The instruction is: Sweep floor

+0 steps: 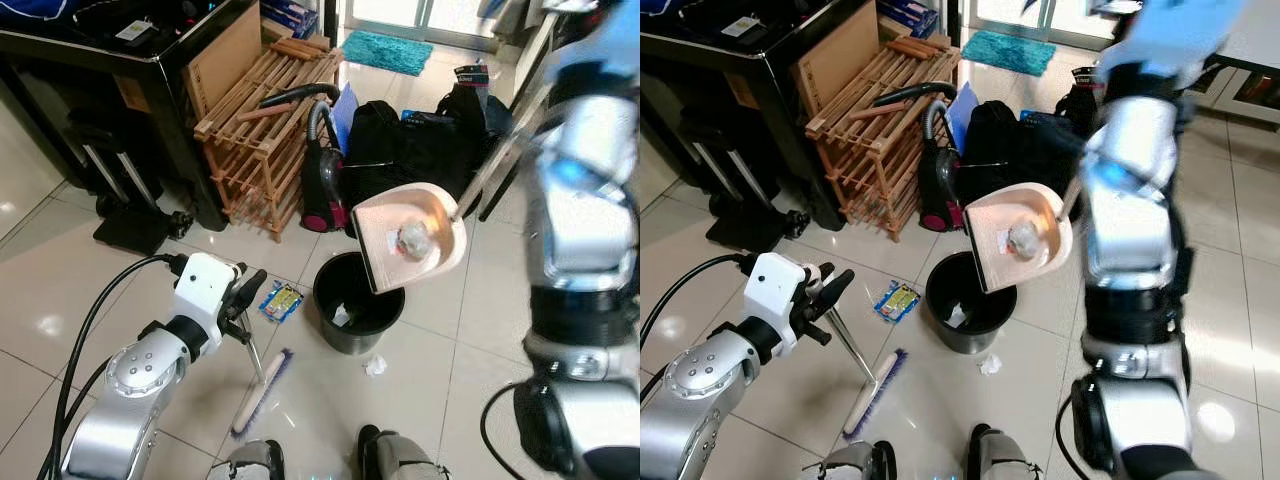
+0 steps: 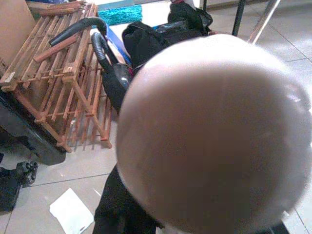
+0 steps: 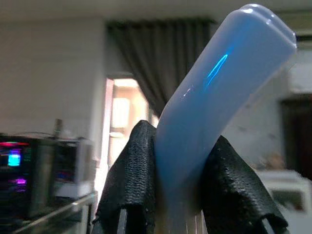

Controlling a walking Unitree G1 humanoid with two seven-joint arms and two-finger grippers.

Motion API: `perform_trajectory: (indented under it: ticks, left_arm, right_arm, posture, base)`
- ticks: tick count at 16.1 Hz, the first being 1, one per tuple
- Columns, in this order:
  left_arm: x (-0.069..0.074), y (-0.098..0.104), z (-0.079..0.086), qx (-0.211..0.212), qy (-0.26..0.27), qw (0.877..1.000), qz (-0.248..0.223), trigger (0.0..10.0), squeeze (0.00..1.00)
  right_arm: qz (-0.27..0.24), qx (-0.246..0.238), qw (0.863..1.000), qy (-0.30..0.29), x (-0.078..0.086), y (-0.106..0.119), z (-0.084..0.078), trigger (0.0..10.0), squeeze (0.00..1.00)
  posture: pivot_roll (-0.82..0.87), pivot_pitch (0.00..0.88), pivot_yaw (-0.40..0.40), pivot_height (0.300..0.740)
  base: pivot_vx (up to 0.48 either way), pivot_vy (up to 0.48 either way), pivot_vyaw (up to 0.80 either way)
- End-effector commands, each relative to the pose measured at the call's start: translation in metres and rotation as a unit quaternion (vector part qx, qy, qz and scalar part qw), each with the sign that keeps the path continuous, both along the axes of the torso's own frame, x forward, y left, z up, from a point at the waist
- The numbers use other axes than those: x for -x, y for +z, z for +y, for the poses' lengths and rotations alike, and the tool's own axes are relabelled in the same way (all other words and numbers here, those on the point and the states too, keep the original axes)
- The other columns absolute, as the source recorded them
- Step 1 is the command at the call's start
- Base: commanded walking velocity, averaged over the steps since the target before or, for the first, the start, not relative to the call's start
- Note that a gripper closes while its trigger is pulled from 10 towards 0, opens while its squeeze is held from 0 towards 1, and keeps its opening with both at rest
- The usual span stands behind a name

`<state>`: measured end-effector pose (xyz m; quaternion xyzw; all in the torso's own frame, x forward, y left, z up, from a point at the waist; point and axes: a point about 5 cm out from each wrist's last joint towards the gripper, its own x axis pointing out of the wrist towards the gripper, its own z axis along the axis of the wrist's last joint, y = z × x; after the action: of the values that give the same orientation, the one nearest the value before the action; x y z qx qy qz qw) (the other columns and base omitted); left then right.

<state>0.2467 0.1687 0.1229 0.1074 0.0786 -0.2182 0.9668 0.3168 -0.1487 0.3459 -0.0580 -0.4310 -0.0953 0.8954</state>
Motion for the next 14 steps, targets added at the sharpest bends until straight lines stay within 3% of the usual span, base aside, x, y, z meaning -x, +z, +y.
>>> perform_trajectory:
  ticks: [1,7,14]
  left_arm:
    - [0.001,0.006,0.001,0.002,-0.001,1.0,-0.012,10.0,0.0]
    - [0.001,0.007,0.0,0.001,-0.003,1.0,-0.013,10.0,0.0]
    - [-0.001,0.007,-0.001,0.002,-0.004,1.0,-0.014,10.0,0.0]
  right_arm:
    - [-0.056,0.018,0.998,0.017,0.016,0.012,0.008,10.0,0.0]
    - [-0.073,0.127,0.985,0.088,0.037,-0.013,0.053,10.0,0.0]
    - [-0.071,0.125,0.979,0.141,0.046,-0.023,0.074,10.0,0.0]
  posture:
    - [-0.01,0.187,0.007,0.74]
    - [-0.01,0.188,0.011,0.74]
    - [-0.01,0.185,0.013,0.74]
  base:
    - [0.0,0.0,0.0]
    - [0.0,0.0,0.0]
    - [0.0,0.0,0.0]
